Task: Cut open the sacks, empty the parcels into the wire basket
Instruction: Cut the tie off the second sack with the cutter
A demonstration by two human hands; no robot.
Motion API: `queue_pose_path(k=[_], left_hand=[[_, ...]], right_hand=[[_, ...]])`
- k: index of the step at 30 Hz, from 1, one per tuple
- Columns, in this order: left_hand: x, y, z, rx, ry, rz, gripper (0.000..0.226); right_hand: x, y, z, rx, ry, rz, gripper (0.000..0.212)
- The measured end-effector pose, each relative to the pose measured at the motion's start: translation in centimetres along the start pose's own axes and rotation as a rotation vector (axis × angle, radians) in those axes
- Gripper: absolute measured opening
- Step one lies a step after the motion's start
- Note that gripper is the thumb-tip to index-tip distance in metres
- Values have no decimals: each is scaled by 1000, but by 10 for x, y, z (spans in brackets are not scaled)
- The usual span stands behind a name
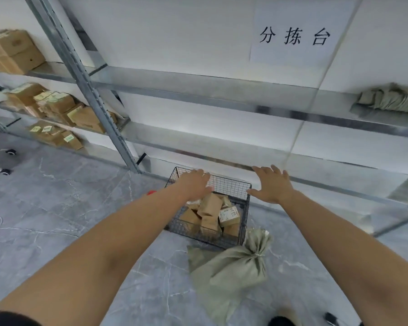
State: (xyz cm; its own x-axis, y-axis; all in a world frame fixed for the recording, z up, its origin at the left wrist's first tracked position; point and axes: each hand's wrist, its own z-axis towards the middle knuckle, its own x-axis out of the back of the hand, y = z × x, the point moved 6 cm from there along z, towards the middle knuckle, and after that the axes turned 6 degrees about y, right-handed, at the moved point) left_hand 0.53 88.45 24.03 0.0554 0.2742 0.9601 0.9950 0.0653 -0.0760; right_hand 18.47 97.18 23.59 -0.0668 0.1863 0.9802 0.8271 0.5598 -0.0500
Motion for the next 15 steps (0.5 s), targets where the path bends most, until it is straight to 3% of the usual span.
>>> queue_pose_path(k=[15], left_hand=[[-46, -15, -115, -102, 16, -12, 52]], right_hand=[[-46, -84, -118, -117, -44, 75, 80]])
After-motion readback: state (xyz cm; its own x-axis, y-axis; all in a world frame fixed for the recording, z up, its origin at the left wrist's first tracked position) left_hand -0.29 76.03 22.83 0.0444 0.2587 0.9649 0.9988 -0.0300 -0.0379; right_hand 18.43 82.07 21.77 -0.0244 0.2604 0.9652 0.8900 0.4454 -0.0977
